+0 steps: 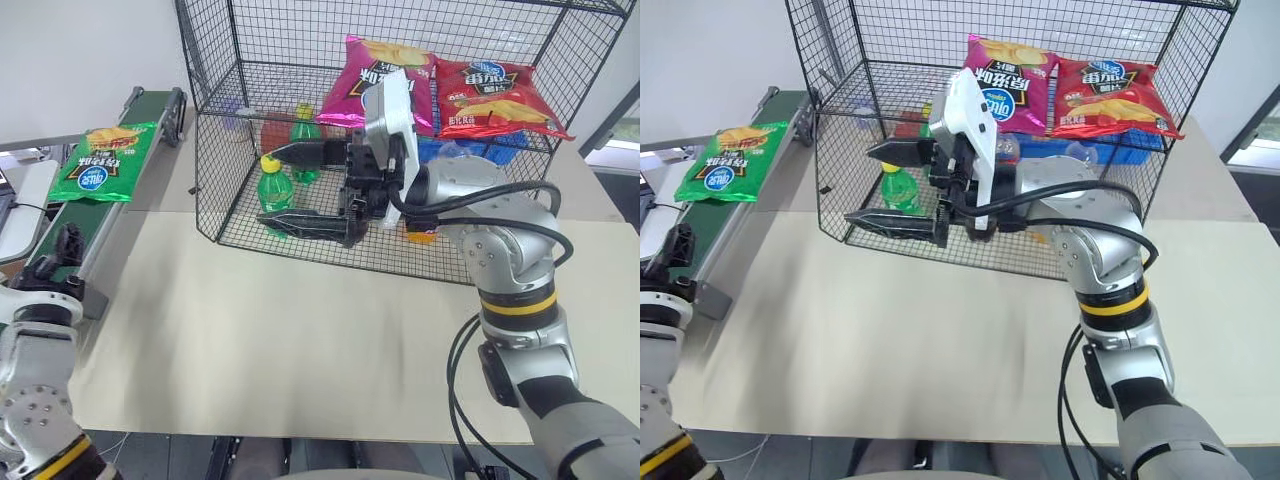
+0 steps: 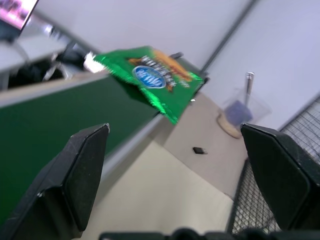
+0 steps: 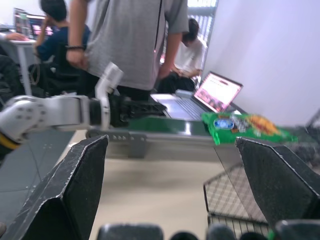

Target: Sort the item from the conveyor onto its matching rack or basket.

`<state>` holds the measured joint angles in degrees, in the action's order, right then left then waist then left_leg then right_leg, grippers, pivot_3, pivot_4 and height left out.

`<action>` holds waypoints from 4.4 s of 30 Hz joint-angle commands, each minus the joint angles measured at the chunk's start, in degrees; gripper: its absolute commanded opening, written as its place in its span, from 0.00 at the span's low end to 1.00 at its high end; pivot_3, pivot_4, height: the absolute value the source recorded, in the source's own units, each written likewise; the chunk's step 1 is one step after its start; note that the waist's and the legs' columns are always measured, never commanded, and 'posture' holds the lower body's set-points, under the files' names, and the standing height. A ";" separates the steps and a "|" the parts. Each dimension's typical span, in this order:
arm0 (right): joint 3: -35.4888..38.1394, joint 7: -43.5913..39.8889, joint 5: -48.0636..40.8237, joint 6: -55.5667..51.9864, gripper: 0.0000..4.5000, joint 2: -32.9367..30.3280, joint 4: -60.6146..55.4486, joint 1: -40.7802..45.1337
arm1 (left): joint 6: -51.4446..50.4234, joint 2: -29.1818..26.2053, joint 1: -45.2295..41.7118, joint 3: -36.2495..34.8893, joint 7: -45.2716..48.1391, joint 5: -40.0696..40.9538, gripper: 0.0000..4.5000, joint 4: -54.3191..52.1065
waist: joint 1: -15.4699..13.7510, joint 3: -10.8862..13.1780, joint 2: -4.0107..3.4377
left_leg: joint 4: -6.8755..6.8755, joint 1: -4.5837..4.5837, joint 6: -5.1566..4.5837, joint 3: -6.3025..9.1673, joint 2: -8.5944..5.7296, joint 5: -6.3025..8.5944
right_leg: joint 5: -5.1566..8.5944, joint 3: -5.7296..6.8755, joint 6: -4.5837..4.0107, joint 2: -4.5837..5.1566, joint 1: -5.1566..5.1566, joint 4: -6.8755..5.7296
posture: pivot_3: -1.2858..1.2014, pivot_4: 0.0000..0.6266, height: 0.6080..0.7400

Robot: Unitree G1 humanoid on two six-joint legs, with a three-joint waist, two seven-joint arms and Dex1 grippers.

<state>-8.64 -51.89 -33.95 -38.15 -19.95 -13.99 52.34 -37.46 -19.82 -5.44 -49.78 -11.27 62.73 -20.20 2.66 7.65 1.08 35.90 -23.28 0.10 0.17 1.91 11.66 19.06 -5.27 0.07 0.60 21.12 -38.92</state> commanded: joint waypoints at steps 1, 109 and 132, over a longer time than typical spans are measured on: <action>0.24 0.09 0.31 1.63 1.00 0.65 -0.19 1.21 | -1.12 -2.95 -1.86 -3.41 -4.01 9.42 1.00 2.47 | -0.09 0.00 0.01 | 0.00 -0.01 0.00 0.01 -0.01 0.00 | 0.00 0.05 0.00 0.02 0.02 -0.02 | 0.52 0.24 1.00; 10.77 17.04 -0.03 -1.00 1.00 -2.96 -4.86 4.74 | -2.66 -21.11 -50.86 36.22 29.80 14.38 0.01 22.04 | -1.28 0.39 0.06 | -0.41 0.07 0.39 -0.37 -0.22 -0.06 | -0.09 1.48 -0.18 0.61 0.19 0.48 | 0.52 0.24 1.00; 10.82 25.68 0.39 -2.97 1.00 -4.00 -9.14 4.17 | 4.46 -8.61 -57.49 33.54 47.25 -11.28 0.01 41.95 | -1.31 0.38 0.04 | -0.47 0.03 0.33 -0.40 -0.19 -0.06 | -0.09 1.44 -0.18 0.63 0.26 0.37 | 0.52 0.24 1.00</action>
<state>0.93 -26.93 -33.35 -40.84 -23.41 -20.71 55.61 -31.71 -28.51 -64.16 -14.46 37.25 51.43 24.48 1.35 8.03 1.11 35.44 -23.25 0.43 -0.22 1.75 11.60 18.97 -3.84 -0.11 1.27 21.39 -38.57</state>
